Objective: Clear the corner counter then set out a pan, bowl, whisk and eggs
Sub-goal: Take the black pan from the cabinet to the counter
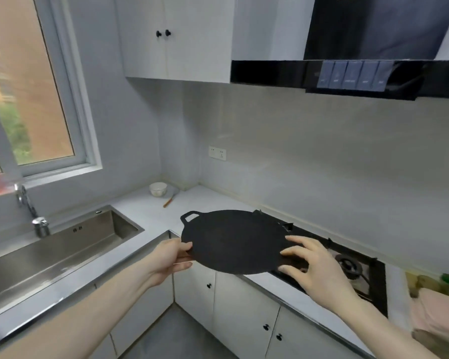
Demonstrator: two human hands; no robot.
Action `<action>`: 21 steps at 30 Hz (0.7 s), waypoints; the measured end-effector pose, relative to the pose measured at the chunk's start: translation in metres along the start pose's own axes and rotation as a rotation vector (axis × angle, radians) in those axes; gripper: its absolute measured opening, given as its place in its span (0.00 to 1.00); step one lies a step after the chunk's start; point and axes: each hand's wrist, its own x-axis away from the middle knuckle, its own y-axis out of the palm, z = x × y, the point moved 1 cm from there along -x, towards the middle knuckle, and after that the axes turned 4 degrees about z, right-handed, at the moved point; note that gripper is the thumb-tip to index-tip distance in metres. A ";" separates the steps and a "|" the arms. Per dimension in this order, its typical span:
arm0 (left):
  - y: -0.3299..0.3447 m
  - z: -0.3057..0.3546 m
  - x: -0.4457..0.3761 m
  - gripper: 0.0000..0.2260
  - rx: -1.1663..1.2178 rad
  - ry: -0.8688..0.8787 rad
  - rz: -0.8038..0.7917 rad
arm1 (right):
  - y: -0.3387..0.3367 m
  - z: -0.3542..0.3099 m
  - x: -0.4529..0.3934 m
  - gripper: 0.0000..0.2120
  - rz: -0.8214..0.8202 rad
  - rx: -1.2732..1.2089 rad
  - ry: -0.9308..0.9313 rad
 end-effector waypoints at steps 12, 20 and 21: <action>-0.110 -0.039 -0.071 0.10 -0.051 0.007 0.162 | 0.176 -0.054 -0.067 0.41 -0.174 -0.585 0.752; -0.132 -0.051 -0.162 0.10 -0.080 -0.080 0.194 | 0.272 -0.023 -0.133 0.21 -0.202 -1.048 1.084; -0.133 -0.049 -0.170 0.10 -0.097 -0.080 0.185 | 0.279 -0.019 -0.137 0.16 -0.213 -1.044 1.093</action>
